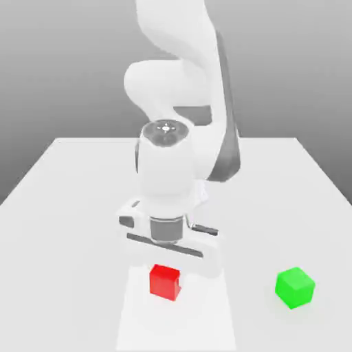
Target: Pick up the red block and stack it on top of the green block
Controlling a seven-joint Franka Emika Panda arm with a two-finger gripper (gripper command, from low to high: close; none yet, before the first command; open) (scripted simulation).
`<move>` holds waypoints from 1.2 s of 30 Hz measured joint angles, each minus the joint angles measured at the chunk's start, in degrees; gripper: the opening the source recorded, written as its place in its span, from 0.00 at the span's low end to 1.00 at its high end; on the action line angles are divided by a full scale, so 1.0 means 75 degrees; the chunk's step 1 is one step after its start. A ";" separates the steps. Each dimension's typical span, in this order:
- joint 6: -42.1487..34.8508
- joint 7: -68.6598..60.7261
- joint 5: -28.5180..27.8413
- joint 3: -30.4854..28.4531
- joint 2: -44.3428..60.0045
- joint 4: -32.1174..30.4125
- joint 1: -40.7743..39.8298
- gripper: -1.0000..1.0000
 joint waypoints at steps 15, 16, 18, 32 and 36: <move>-0.0793 0.4559 0.0008 0.0827 -0.0266 0.0518 0.1446 0.00; -0.0831 0.4890 0.0003 0.0879 -0.0267 0.0557 0.1548 0.00; -0.0910 0.5547 -0.0003 0.0983 -0.0267 0.0637 0.1753 0.00; -0.1020 0.9753 -0.0234 0.1440 0.0126 0.1156 0.3082 0.00; -0.0134 1.0150 -0.0695 0.1215 0.1087 0.1207 0.3219 1.00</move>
